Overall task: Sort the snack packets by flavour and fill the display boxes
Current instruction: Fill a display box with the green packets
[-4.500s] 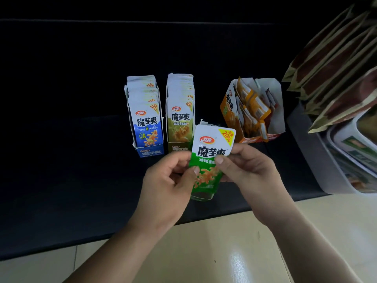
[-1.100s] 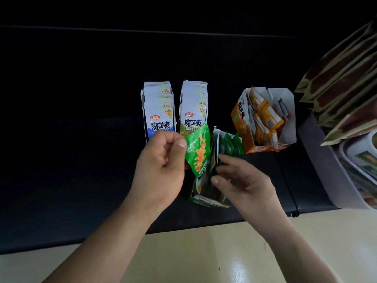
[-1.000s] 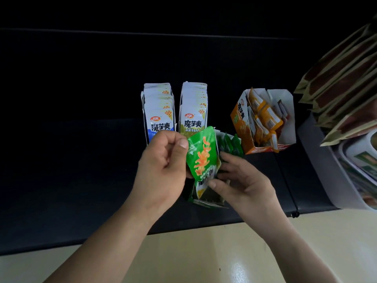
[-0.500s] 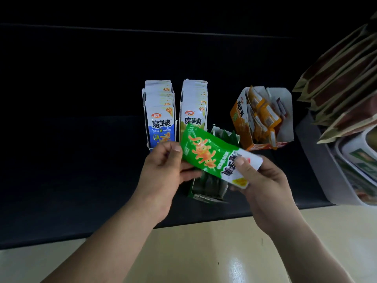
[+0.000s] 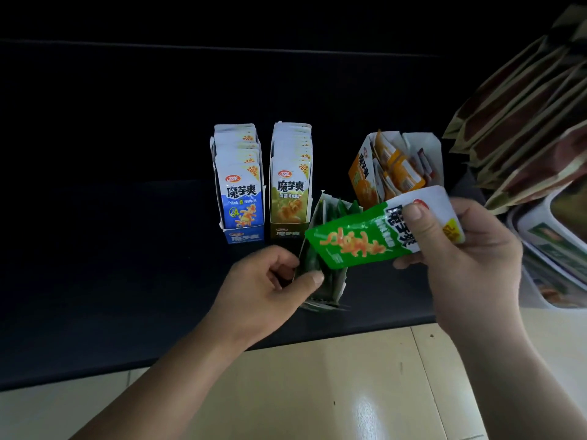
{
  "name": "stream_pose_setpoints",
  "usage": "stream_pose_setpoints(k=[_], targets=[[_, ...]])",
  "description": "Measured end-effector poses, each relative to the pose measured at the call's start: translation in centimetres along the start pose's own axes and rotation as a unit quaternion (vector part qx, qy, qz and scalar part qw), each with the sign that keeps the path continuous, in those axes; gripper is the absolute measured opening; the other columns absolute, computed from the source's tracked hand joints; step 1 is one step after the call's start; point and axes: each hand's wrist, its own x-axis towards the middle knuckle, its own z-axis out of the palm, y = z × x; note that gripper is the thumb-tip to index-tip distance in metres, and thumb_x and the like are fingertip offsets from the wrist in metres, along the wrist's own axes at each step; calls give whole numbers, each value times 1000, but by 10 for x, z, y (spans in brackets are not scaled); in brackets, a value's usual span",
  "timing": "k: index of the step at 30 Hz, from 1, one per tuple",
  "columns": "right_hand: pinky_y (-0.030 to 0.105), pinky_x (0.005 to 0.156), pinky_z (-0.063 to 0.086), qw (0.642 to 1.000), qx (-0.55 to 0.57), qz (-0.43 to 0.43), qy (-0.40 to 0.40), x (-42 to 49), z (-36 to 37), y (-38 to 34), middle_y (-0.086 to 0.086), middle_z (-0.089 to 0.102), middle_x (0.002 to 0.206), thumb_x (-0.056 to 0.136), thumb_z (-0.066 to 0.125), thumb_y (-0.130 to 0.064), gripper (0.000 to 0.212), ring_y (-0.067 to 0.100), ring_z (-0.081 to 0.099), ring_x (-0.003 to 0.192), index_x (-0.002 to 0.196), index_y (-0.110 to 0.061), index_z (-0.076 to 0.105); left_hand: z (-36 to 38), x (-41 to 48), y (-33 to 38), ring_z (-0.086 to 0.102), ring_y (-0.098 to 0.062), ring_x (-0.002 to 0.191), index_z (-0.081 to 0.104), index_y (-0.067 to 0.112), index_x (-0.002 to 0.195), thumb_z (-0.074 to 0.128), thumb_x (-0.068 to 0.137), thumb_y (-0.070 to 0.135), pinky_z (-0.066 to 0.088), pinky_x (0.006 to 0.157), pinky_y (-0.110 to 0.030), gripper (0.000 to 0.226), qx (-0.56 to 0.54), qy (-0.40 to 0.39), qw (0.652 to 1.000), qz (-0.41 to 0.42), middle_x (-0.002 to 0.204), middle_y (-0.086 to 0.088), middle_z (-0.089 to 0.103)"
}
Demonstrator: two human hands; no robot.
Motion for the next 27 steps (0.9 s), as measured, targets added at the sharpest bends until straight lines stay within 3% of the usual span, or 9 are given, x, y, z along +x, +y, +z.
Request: stream_pose_setpoints(k=[5,9,12,14,18,21,23,25,27], targets=[[37,52,60,999,-32,-8,-3,3,0,8,9,72,76,86,76,-32,13,24,71,67,86,-20,72,3,7,3,55,-5,58,74,27,83,85,83,37,50,59,-32,15,11,16,999,27,73,7,70],[38,57,60,982,-146,51,-109,-7,6,36,7,74,77,86,76,-35,16,24,71,65,88,-19,76,-2,13,-4,55,-22,57,77,24,82,72,96,25,45,56,-36,14,-8,40,999,25,66,-5,66],[24,61,53,967,-193,25,-165,-15,16,53,-4,69,74,90,78,-28,8,16,66,70,86,-20,77,-4,12,0,67,-30,75,78,26,91,67,100,23,56,70,-44,15,-35,37,998,36,78,-6,73],[16,62,45,952,-230,-29,-198,-14,19,58,-7,65,76,90,79,-24,7,13,63,74,85,-20,77,-3,13,4,69,-25,79,77,28,92,65,101,23,59,75,-46,16,-59,56,996,43,81,-1,74],[33,61,49,904,-290,-68,-307,-17,25,68,-8,63,75,95,73,-33,13,15,61,71,87,-24,77,-3,18,7,71,-34,89,75,27,94,63,102,27,61,85,-54,15,-101,80,991,40,90,-9,75],[26,61,44,878,-297,-32,-374,-22,28,73,-16,58,73,102,62,-39,24,11,59,74,80,-32,67,-5,20,8,69,-42,94,71,25,93,62,101,38,59,88,-59,18,-132,93,986,46,96,-21,71],[21,65,41,870,-299,-26,-391,-21,26,73,-19,58,78,104,59,-39,25,9,59,80,80,-38,64,-11,21,12,67,-47,95,69,26,93,60,95,50,58,86,-63,25,-146,96,983,57,98,-27,68],[22,69,45,867,-294,-10,-403,-20,20,69,-17,63,87,103,58,-45,20,7,61,87,93,-34,72,-19,21,18,68,-48,92,69,29,93,59,94,52,60,81,-63,24,-148,107,981,72,97,-27,68],[20,68,45,893,-249,13,-374,-18,15,62,-15,64,84,101,55,-54,34,6,62,82,95,-27,75,-25,22,24,66,-53,88,68,31,94,59,96,49,58,76,-67,20,-143,111,979,97,93,-30,66]])
